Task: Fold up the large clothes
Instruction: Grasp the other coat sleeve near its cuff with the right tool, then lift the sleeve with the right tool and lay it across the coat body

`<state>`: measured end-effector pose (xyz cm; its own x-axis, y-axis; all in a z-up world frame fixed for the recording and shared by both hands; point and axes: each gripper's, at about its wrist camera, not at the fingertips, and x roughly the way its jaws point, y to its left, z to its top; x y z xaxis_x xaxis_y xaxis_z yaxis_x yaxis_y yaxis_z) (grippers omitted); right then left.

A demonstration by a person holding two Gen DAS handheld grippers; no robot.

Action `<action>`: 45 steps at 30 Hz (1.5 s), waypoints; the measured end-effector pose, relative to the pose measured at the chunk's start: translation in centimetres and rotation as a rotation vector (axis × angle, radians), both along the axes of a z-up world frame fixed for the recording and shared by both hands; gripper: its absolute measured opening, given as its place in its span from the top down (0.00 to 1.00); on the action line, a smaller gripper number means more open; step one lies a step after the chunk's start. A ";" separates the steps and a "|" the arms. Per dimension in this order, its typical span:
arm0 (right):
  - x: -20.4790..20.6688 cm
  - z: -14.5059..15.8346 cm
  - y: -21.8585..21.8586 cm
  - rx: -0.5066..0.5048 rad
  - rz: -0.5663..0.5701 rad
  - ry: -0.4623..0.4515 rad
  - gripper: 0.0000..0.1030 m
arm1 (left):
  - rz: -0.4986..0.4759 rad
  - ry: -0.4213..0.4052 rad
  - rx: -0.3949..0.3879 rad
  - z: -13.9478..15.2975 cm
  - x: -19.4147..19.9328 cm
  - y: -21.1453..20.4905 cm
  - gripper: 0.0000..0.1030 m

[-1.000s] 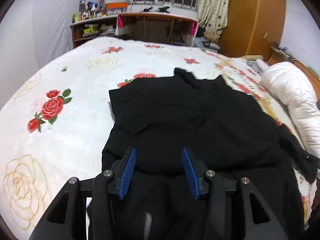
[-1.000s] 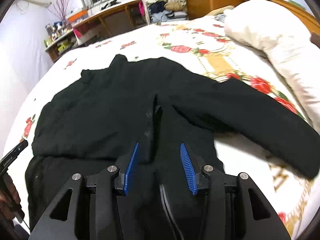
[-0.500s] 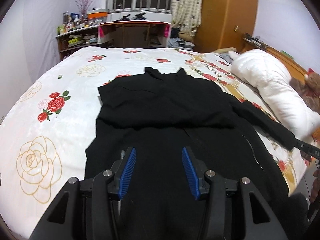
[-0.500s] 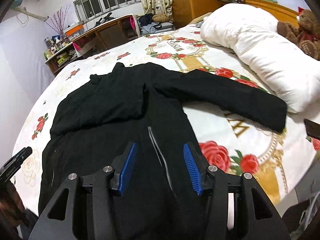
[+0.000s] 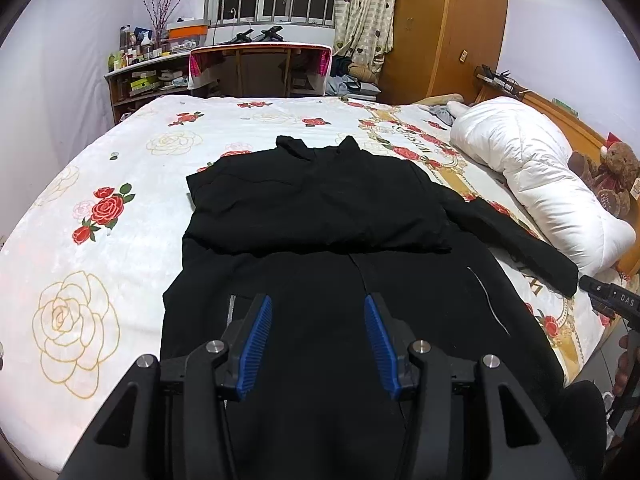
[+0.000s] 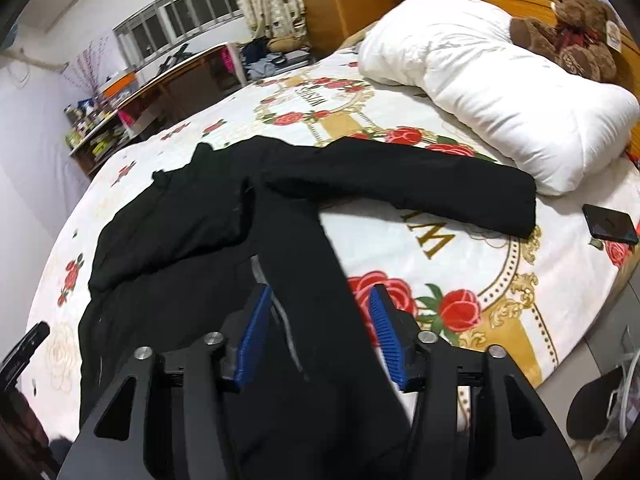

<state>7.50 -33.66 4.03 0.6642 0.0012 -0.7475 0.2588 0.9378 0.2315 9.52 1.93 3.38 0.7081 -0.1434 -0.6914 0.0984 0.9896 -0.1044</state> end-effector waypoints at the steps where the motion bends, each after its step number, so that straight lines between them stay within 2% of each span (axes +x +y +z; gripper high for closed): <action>1: 0.1 -0.1 -0.4 0.004 -0.007 -0.002 0.39 | -0.001 0.004 0.000 -0.1 0.3 -0.1 0.51; 5: 1.2 -1.1 -2.6 0.032 -0.053 0.005 0.38 | -0.004 0.009 -0.003 -0.3 1.5 -0.4 0.43; 10: 2.7 -2.6 -5.7 0.074 -0.122 0.016 0.37 | -0.008 0.007 -0.003 -0.5 3.6 -1.0 0.40; 22: 6.3 -8.1 -13.0 0.149 -0.315 0.058 0.37 | -0.022 0.029 0.014 -2.4 8.4 -2.7 0.40; 35: 8.0 -13.6 -19.8 0.320 -0.525 0.043 0.36 | -0.020 0.072 0.041 -5.2 12.0 -3.5 0.40; 40: 8.8 -14.1 -21.0 0.311 -0.575 0.035 0.36 | -0.019 0.093 0.049 -6.5 12.9 -3.6 0.40; 44: 10.0 -13.8 -20.8 0.211 -0.589 0.070 0.37 | -0.012 0.113 0.044 -7.2 13.2 -3.3 0.40; 45: 10.3 -13.8 -20.7 0.196 -0.597 0.077 0.42 | -0.009 0.118 0.043 -7.4 13.1 -3.1 0.40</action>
